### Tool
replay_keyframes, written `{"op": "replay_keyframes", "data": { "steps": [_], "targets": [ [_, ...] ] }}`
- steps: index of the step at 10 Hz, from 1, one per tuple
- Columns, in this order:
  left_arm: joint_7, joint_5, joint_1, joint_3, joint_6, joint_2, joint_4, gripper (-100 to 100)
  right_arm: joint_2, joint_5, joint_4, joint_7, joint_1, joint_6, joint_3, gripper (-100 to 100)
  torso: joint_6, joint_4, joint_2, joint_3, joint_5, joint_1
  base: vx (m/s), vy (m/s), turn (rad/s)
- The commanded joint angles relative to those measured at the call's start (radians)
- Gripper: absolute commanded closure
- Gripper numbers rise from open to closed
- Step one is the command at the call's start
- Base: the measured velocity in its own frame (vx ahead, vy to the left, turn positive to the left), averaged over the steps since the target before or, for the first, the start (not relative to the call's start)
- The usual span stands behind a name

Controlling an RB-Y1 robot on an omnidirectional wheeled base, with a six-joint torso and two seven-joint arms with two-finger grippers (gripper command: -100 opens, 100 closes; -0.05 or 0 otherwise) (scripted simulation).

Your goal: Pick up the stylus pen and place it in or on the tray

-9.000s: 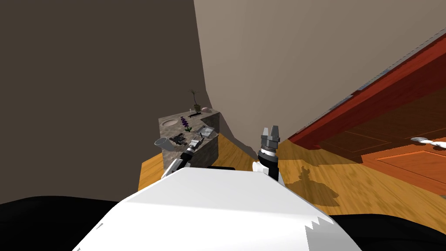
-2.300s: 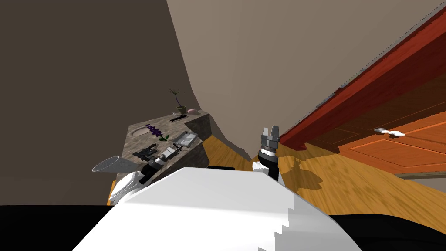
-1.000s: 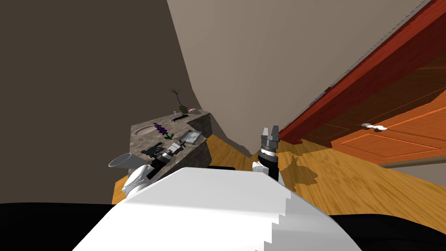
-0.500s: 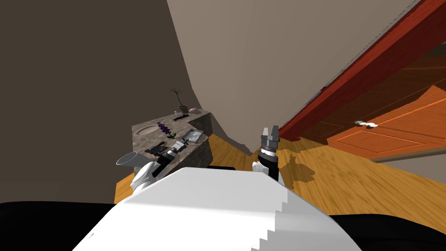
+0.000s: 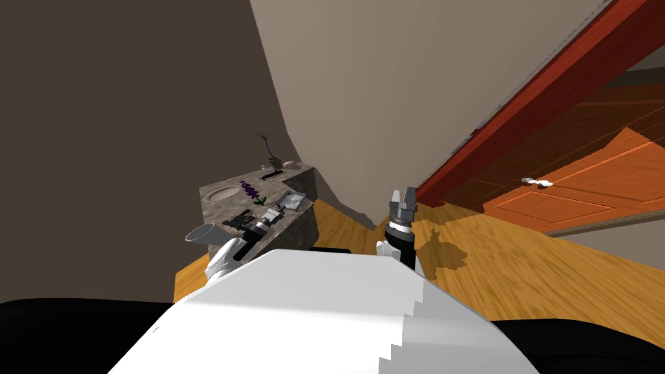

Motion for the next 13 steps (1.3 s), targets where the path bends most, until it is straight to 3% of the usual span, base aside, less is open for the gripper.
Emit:
{"op": "replay_keyframes", "data": {
  "steps": [1,2,3,4,5,6,7,8,9,10,11,12,13],
  "targets": [
    [-0.015,0.030,0.007,-0.050,0.050,0.002,-0.023,100,0.000,0.000,0.000,0.000,0.000,0.000,0.000,0,0.000,0.000,0.000,0.000,0.000,0.000,-0.063,0.067,-0.040],
    [-0.015,0.030,0.007,-0.061,0.077,0.002,-0.023,100,0.000,0.000,0.000,0.000,0.000,0.000,0.000,0,0.000,0.000,0.000,0.000,0.000,0.000,-0.029,0.039,-0.005],
    [-0.049,0.076,0.020,-0.101,0.109,0.006,-0.062,100,0.000,0.000,0.000,0.000,0.000,0.000,0.000,0,-0.001,-0.001,-0.002,-0.001,0.001,-0.001,-0.067,0.077,-0.056],
    [-0.049,0.085,0.020,-0.131,0.140,0.006,-0.062,100,0.000,0.000,0.000,0.000,0.000,0.000,0.000,0,0.000,0.000,0.000,0.000,0.001,0.001,-0.075,0.084,-0.043],
    [-0.049,0.085,0.020,-0.140,0.160,0.006,-0.062,100,0.000,0.000,0.000,0.000,0.000,0.000,0.000,0,-0.001,0.000,0.000,0.000,0.002,0.002,-0.033,0.037,-0.003],
    [-0.083,0.132,0.033,-0.179,0.190,0.011,-0.100,100,0.000,0.000,0.000,0.000,0.000,0.000,0.000,0,-0.001,-0.001,-0.002,-0.001,0.001,0.000,-0.062,0.055,-0.037],
    [-0.083,0.140,0.033,-0.209,0.220,0.011,-0.100,100,0.000,0.000,0.000,0.000,0.000,0.000,0.000,0,0.000,-0.001,-0.001,-0.001,0.001,0.001,-0.074,0.066,-0.044],
    [-0.083,0.140,0.033,-0.219,0.243,0.011,-0.100,100,0.000,0.000,0.000,0.000,0.000,0.000,0.000,0,0.000,-0.001,0.000,0.000,0.002,0.001,-0.033,0.037,-0.014],
    [-0.117,0.187,0.046,-0.259,0.275,0.015,-0.139,100,0.000,0.000,0.000,0.000,0.000,0.000,0.000,0,-0.001,-0.001,-0.002,-0.002,0.002,0.001,-0.055,0.077,-0.050],
    [-0.117,0.195,0.046,-0.286,0.298,0.015,-0.139,100,0.000,0.000,0.000,0.000,0.000,0.000,0.000,0,0.000,-0.001,-0.001,-0.001,0.002,0.002,-0.066,0.078,-0.054],
    [-0.117,0.195,0.046,-0.297,0.326,0.015,-0.139,100,0.000,0.000,0.000,0.000,0.000,0.000,0.000,0,0.000,-0.001,-0.001,-0.001,0.003,0.003,-0.036,0.023,-0.019],
    [-0.120,0.190,0.045,-0.288,0.305,0.011,-0.138,100,0.000,0.000,0.000,0.000,0.000,0.000,0.000,0,-0.001,-0.002,-0.002,-0.002,0.002,0.000,-0.013,0.004,0.001],
    [-0.120,0.191,0.046,-0.290,0.311,0.011,-0.138,0,0.000,0.000,0.000,0.000,0.000,0.000,0.000,0,-0.001,-0.002,-0.004,-0.003,0.002,-0.001,0.000,0.000,0.000]
  ]
}}
